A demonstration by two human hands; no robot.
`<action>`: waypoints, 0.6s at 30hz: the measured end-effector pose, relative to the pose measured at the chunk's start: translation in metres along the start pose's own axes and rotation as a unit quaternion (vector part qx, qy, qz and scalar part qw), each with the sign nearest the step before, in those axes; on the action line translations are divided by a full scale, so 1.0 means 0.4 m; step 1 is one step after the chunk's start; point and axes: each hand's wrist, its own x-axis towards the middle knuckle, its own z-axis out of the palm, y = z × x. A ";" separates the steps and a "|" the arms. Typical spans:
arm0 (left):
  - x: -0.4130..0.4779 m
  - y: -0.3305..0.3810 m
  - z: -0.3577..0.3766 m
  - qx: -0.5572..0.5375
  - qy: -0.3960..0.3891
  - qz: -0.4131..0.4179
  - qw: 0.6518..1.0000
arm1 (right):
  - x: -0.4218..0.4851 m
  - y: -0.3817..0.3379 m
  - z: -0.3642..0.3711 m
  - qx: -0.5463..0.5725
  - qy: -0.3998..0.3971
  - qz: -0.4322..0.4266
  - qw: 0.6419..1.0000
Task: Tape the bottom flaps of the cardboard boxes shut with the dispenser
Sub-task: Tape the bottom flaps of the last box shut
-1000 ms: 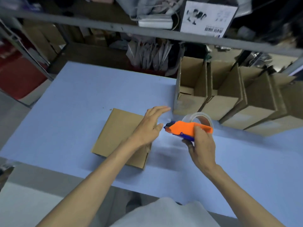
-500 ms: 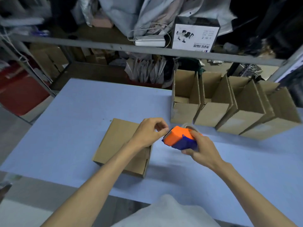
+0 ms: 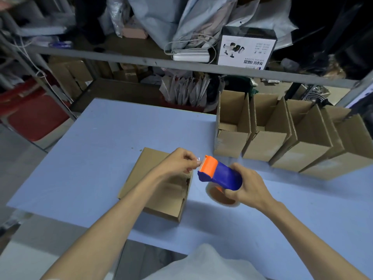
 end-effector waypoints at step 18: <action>-0.004 -0.069 -0.004 0.166 0.198 -0.089 0.962 | 0.029 0.007 0.008 -0.020 -0.033 -0.067 0.997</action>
